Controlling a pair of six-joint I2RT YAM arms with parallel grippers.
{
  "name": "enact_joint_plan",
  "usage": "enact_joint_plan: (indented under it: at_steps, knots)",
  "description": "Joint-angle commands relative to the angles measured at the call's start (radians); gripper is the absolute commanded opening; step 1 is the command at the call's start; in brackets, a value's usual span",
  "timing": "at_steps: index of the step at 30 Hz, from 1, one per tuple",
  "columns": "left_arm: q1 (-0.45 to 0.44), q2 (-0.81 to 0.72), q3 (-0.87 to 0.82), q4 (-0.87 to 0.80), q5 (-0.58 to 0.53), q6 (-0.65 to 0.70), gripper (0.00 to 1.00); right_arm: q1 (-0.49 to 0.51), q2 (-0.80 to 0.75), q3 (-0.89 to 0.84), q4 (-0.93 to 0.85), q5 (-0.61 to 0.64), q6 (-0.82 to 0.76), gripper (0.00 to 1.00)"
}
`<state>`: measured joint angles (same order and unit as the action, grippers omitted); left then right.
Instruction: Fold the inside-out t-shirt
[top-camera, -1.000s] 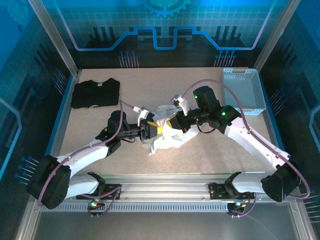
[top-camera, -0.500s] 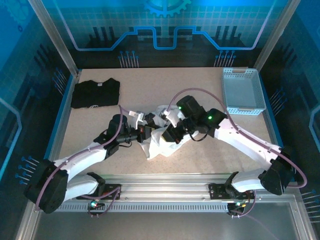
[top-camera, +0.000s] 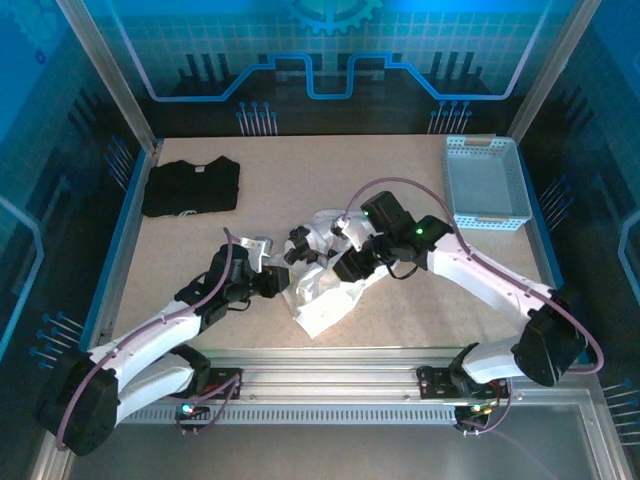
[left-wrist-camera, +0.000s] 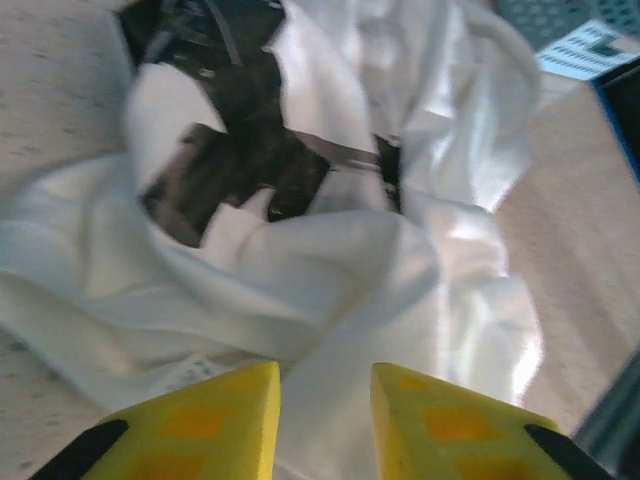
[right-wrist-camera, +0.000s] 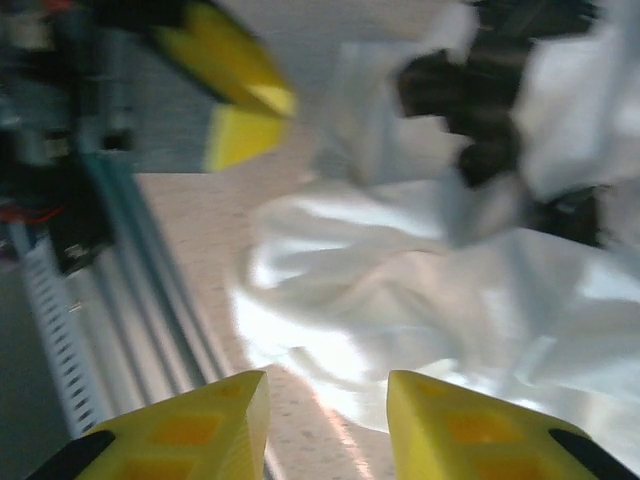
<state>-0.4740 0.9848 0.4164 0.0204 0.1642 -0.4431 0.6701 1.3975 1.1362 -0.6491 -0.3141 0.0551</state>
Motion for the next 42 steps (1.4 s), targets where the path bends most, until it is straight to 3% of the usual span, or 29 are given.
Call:
enact_joint_plan:
  at_steps: [1,7,14,17,23,28,31,37,42]
  knots:
    - [0.005,-0.008,0.065,-0.146,-0.163,-0.019,0.34,-0.004,0.058,-0.007,0.037,0.145,0.076,0.38]
    - [0.005,-0.015,0.068,-0.161,-0.202,-0.048,0.42,0.053,0.159,-0.028,0.053,0.129,0.075,0.41]
    - [0.028,0.050,0.125,-0.185,-0.258,-0.090,0.57,0.076,0.199,-0.104,-0.023,0.184,0.065,0.15]
    - [0.052,0.121,0.172,-0.210,-0.241,-0.106,0.63,0.053,0.124,-0.121,-0.036,0.161,0.053,0.15]
    - [0.096,0.307,0.262,-0.212,-0.169,-0.115,0.72,-0.092,0.045,-0.119,0.160,0.040,0.098,0.39]
    - [0.143,0.429,0.301,-0.165,-0.109,-0.128,0.74,-0.169,0.180,0.010,0.236,0.182,0.094,0.48]
    - [0.173,0.477,0.296,-0.120,-0.055,-0.148,0.74,-0.167,0.311,0.139,0.190,0.271,0.028,0.65]
    - [0.195,0.553,0.300,-0.044,0.026,-0.171,0.64,-0.132,0.542,0.360,0.097,0.324,-0.112,0.82]
    - [0.195,0.615,0.309,-0.014,0.045,-0.170,0.52,-0.116,0.724,0.567,-0.050,0.327,-0.200,0.85]
